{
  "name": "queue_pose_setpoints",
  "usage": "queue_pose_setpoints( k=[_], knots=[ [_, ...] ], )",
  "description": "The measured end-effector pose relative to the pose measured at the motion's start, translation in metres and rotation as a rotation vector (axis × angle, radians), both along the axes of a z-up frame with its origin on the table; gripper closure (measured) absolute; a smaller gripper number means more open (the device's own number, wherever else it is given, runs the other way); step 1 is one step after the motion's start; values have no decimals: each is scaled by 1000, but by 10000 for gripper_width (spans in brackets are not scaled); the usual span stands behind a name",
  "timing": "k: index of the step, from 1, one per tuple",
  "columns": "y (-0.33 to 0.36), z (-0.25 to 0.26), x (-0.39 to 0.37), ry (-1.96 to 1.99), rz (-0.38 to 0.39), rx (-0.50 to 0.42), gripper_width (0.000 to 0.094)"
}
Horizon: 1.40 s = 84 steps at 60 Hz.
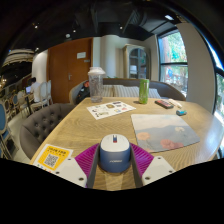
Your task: Arrange mouse
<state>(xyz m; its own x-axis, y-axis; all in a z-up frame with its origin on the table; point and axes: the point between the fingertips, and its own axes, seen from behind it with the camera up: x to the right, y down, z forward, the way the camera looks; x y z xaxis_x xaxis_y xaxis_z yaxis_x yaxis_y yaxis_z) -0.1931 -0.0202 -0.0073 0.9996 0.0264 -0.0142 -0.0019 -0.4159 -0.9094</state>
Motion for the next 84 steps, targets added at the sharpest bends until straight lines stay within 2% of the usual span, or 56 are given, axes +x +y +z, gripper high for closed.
queue_pose_setpoints(
  k=[6, 10, 13, 20, 25, 30, 41, 54, 67, 79, 84],
  knots=[
    [-3, 1, -5, 39, 52, 3, 487],
    [-8, 9, -4, 26, 86, -2, 518],
    [-9, 38, 2, 15, 102, 55, 522],
    [-8, 137, 53, -50, 58, 243, 526],
    [5, 169, 104, -26, -5, 284, 528],
    [18, 162, 146, -16, -45, 242, 528],
    [39, 83, 180, 2, -68, 44, 528],
    [63, 35, 204, -22, -77, -57, 527],
    [70, 9, 191, -2, -46, -138, 519],
    [68, -3, 190, 29, -34, -189, 389],
    [69, 0, 189, 46, -32, -185, 345]
  ],
)
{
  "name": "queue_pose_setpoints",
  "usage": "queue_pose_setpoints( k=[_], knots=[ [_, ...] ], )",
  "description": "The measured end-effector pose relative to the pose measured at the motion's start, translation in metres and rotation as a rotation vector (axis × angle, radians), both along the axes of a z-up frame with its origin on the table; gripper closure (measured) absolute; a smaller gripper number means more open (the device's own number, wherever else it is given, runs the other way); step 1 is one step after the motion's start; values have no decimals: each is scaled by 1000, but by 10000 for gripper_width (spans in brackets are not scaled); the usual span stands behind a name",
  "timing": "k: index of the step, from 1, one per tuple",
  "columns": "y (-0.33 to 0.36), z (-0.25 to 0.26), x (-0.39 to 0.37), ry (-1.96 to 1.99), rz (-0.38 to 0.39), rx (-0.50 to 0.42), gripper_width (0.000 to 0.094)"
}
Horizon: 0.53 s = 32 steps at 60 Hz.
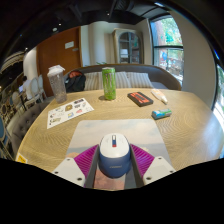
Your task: Arrange mouse
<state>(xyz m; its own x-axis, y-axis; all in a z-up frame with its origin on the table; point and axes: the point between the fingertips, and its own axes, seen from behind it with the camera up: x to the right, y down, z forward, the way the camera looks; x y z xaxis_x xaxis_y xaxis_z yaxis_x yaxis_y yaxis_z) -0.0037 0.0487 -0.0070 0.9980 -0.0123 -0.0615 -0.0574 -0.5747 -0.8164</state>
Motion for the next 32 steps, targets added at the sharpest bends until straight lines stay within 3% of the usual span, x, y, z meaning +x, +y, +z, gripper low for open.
queue_pose_setpoints(
  k=[8, 18, 32],
  knots=[
    [-8, 9, 2, 2, -2, -5, 78],
    [-32, 44, 14, 1, -13, 59, 89],
    [-118, 71, 29, 16, 11, 119, 89]
  ],
)
